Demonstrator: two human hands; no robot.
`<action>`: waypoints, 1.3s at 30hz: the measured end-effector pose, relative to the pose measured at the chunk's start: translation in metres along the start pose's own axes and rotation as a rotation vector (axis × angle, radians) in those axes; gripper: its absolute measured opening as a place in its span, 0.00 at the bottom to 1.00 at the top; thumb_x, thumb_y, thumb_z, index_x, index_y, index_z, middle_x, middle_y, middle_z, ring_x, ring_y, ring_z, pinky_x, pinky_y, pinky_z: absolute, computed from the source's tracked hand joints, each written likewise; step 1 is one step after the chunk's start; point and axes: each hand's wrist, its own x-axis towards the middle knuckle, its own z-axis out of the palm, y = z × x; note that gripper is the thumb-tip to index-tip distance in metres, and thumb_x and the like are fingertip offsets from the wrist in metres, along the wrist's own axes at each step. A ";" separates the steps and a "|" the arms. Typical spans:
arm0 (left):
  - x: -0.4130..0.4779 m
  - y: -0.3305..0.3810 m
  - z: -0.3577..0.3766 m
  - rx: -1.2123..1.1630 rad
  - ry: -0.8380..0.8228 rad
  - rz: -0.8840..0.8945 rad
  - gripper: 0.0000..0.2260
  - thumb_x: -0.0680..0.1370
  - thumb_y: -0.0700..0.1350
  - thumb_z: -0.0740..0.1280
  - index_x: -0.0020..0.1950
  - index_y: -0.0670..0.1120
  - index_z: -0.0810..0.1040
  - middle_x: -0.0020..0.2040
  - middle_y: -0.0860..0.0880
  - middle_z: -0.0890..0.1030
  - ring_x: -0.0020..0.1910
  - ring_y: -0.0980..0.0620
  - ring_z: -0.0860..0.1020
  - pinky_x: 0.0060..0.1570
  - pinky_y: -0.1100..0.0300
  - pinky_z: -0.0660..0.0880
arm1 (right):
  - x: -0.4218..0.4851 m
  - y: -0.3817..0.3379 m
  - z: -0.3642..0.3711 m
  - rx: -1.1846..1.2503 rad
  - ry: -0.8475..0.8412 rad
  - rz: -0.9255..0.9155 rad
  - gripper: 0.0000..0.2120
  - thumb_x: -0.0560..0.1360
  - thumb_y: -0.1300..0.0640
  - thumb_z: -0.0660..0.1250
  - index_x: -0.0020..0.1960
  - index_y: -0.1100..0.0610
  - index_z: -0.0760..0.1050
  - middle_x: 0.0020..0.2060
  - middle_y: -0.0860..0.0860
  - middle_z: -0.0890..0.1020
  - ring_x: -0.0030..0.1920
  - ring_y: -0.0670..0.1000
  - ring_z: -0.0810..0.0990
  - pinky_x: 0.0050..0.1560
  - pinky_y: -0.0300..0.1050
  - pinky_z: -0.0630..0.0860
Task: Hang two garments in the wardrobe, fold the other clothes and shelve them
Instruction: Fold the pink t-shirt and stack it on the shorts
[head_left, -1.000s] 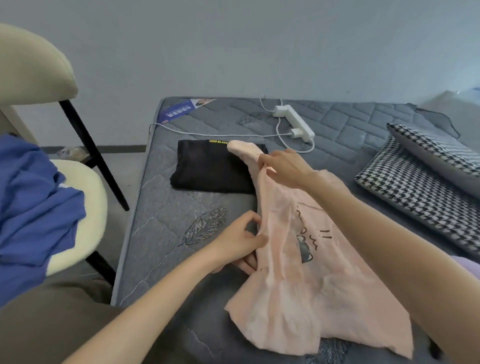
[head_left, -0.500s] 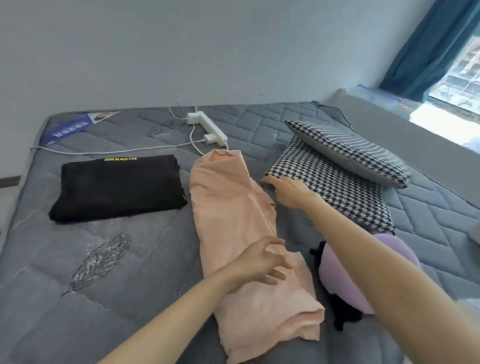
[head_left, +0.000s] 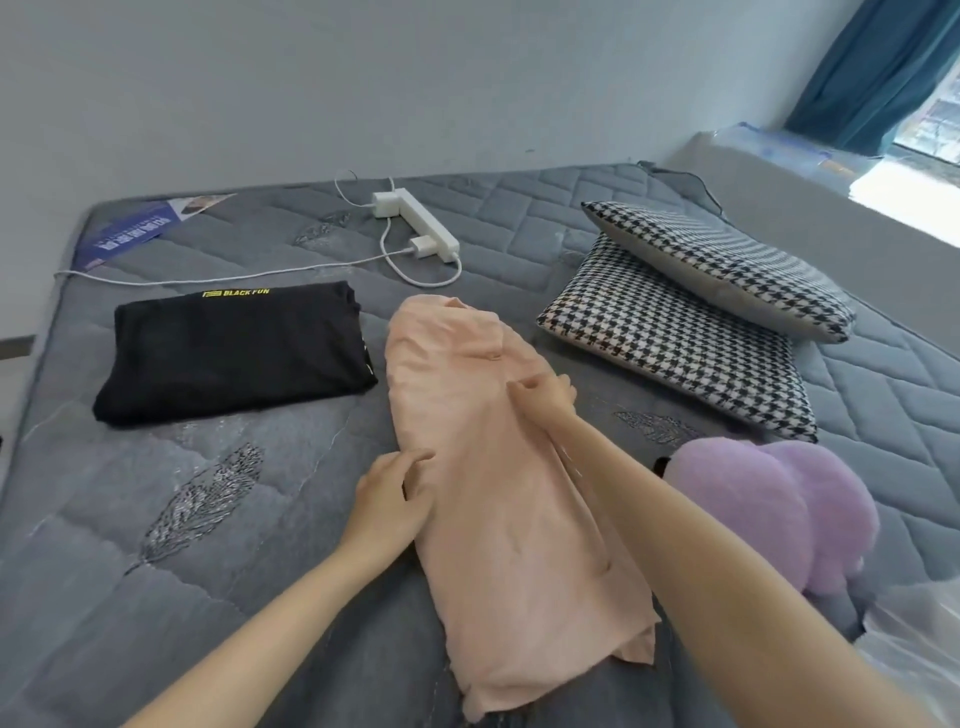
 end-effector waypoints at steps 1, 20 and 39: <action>0.000 -0.003 0.000 -0.008 -0.002 -0.001 0.18 0.78 0.40 0.62 0.68 0.52 0.71 0.67 0.51 0.68 0.66 0.50 0.67 0.67 0.55 0.65 | -0.001 -0.002 0.004 0.012 0.026 0.012 0.15 0.77 0.47 0.61 0.52 0.54 0.81 0.66 0.59 0.66 0.68 0.60 0.62 0.67 0.52 0.63; 0.063 -0.015 -0.013 -0.186 -0.046 -0.061 0.24 0.79 0.41 0.62 0.74 0.54 0.63 0.75 0.54 0.59 0.73 0.56 0.60 0.72 0.57 0.59 | 0.031 -0.037 0.004 0.396 0.089 -0.059 0.09 0.75 0.51 0.65 0.52 0.50 0.80 0.43 0.45 0.81 0.47 0.48 0.78 0.43 0.39 0.71; 0.066 -0.006 0.017 -0.548 -0.050 -0.436 0.06 0.79 0.47 0.65 0.52 0.47 0.71 0.50 0.49 0.78 0.46 0.52 0.77 0.44 0.57 0.76 | 0.001 0.027 -0.038 -0.137 -0.178 0.109 0.32 0.72 0.28 0.56 0.35 0.58 0.69 0.30 0.53 0.76 0.30 0.52 0.76 0.26 0.39 0.69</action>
